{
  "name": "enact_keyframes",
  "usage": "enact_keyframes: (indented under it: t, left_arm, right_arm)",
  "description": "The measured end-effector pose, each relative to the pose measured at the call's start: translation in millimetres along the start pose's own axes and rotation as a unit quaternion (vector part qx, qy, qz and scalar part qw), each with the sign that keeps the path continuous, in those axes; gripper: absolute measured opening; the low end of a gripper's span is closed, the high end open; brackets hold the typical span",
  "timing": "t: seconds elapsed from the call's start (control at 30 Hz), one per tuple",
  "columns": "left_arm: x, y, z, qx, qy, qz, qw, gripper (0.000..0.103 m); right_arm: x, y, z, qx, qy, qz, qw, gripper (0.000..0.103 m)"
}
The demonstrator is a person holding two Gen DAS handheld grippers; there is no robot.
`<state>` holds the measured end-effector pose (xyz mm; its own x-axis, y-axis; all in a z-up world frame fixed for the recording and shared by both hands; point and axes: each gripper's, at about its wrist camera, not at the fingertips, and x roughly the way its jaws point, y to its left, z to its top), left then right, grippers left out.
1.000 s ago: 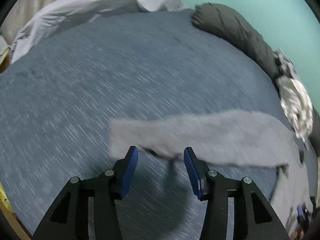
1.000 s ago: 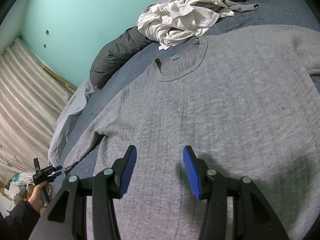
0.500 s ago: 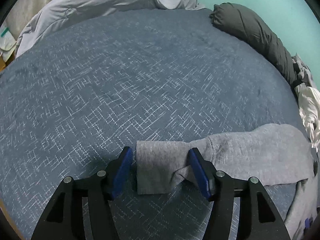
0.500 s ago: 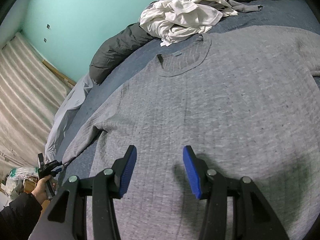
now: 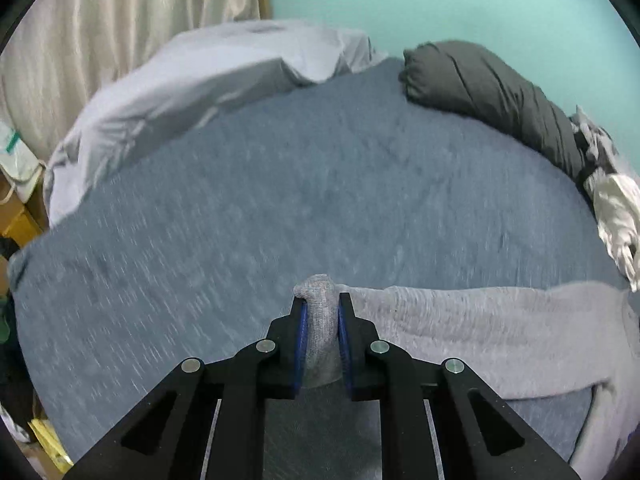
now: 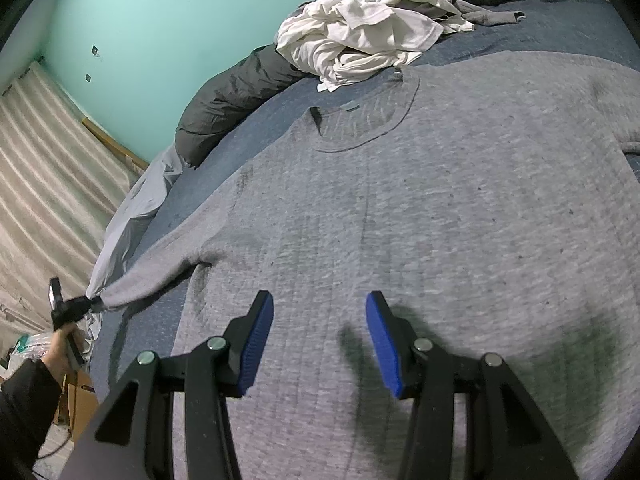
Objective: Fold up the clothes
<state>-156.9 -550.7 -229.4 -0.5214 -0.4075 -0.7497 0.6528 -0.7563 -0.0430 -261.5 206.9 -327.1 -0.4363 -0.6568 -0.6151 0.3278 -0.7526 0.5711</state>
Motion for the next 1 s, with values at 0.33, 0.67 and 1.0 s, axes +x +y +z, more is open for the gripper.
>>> enact_keyframes:
  t: [0.33, 0.67, 1.0]
  left_arm:
    - [37.5, 34.6, 14.2, -0.024, 0.050, 0.008, 0.9984, 0.018]
    - [24.1, 61.7, -9.7, -0.059, 0.040, 0.002, 0.9974, 0.032]
    - [44.1, -33.6, -14.0, 0.052, 0.071, -0.068, 0.9938, 0.036]
  right_arm:
    - [8.7, 1.2, -3.7, -0.008, 0.011, -0.009, 1.000, 0.049]
    - [8.4, 5.0, -4.9, -0.012, 0.011, -0.007, 1.000, 0.049]
    - [7.5, 4.7, -5.4, -0.012, 0.010, -0.006, 1.000, 0.049]
